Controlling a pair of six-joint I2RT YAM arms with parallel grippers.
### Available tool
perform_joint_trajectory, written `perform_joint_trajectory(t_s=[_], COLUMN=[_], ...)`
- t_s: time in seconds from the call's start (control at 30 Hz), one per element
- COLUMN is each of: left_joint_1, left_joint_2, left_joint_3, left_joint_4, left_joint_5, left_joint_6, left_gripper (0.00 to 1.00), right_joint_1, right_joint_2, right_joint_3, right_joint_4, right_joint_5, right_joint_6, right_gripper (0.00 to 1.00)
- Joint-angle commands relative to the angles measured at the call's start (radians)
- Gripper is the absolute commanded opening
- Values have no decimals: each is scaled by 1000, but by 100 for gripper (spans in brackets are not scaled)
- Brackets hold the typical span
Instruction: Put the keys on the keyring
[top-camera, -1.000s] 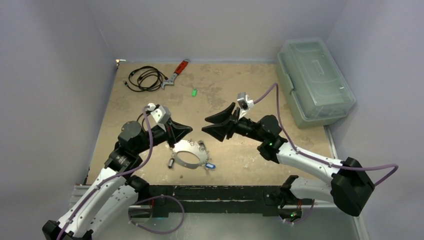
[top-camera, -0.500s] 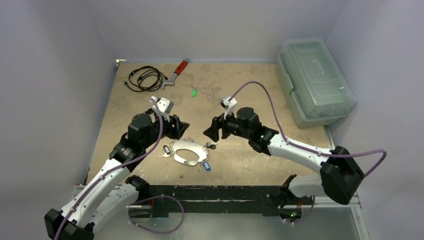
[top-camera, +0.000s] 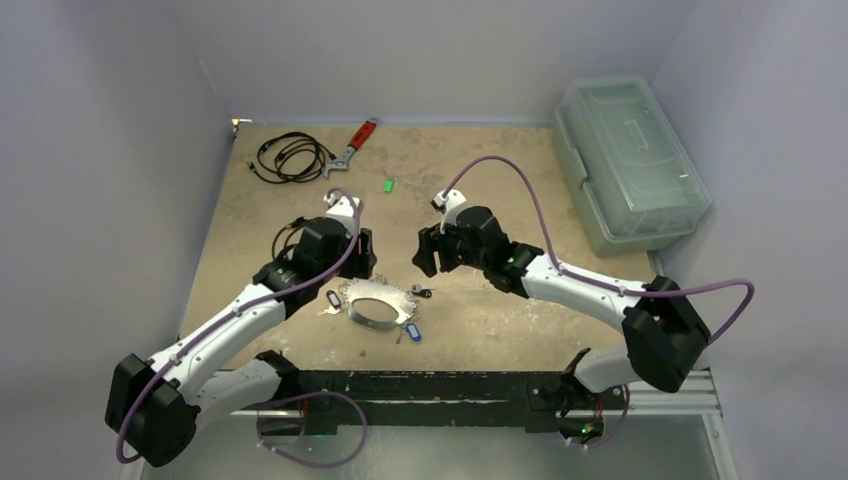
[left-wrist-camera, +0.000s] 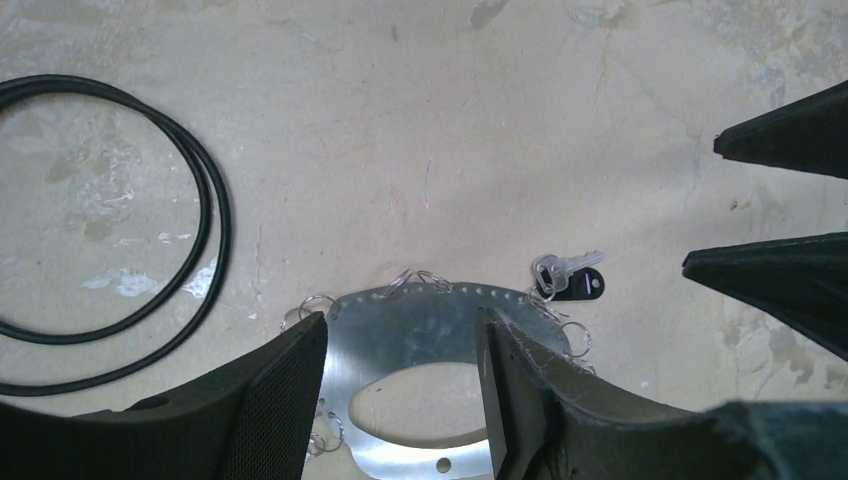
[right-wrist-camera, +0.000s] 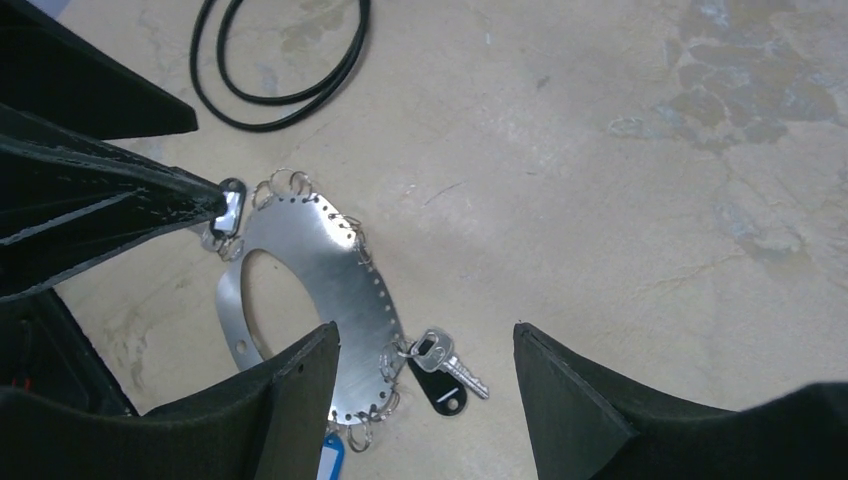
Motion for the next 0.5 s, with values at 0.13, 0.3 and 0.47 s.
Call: perform_joint_trajectory(t_s=[0.13, 0.3, 0.47], left_joint_1=[-42, -41, -39], left_joint_2=[24, -80, -158], left_joint_3=[196, 109, 85], left_joint_4=[-139, -53, -44], left_joint_5=[-115, -155, -189], left_joint_6=[49, 190, 184], left_gripper=[55, 57, 61], right_joint_1=[4, 8, 44], right_joint_2=[47, 104, 151], right_joint_3=[6, 2, -3], right_joint_4=[149, 249, 340], right_joint_5=[-225, -254, -178], right_joint_6=[-17, 10, 7], right_gripper=[62, 56, 52])
